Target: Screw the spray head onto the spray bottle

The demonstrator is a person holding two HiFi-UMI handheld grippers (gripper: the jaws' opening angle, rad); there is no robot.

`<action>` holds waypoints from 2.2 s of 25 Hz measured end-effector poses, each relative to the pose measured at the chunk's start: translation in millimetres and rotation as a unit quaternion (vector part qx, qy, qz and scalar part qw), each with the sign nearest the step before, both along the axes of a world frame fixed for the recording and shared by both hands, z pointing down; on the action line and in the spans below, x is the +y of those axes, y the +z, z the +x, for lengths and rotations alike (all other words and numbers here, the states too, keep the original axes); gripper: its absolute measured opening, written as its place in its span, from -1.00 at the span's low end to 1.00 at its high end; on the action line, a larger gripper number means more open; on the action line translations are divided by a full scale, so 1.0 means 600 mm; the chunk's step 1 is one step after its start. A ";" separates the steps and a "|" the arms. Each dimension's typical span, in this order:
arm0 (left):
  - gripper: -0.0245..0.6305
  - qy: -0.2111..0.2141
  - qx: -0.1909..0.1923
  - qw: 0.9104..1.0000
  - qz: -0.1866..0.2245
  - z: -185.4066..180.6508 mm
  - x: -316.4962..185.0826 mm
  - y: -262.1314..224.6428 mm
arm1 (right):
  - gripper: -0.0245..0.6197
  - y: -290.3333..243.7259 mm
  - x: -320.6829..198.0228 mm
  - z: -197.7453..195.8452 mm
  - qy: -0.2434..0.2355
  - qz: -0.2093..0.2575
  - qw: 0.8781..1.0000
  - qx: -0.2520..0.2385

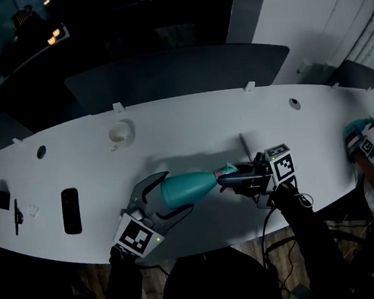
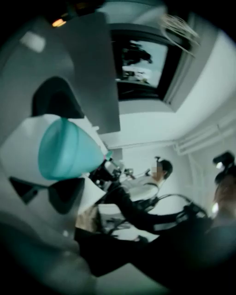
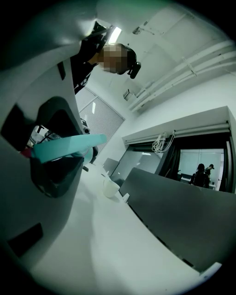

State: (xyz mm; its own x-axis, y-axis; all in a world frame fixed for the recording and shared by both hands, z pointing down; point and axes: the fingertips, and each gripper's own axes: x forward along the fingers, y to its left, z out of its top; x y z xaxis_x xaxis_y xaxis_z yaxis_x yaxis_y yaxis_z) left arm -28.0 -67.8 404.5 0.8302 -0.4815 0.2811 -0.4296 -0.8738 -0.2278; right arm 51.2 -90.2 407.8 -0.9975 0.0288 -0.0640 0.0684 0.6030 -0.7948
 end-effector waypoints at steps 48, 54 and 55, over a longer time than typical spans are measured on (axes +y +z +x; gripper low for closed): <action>0.37 -0.072 0.286 0.934 -0.201 -0.063 -0.021 -0.017 | -0.51 -0.025 -0.010 0.017 0.056 -0.002 0.997 -0.060; 0.37 0.007 0.375 0.851 -0.367 -0.037 -0.006 -0.015 | -0.51 -0.022 0.011 0.003 0.001 0.014 0.999 -0.033; 0.37 0.015 0.370 0.851 -0.373 -0.033 -0.003 -0.013 | -0.51 -0.022 0.013 0.002 -0.004 0.015 0.999 -0.029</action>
State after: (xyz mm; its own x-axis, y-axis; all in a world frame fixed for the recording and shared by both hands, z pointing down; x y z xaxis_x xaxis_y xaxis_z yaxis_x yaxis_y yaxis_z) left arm -47.9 -69.8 396.6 0.9215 -0.3737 -0.1059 -0.1893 -0.6701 0.7178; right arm 52.5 -82.7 394.9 -0.9918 0.0390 -0.1216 0.1191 0.6260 -0.7707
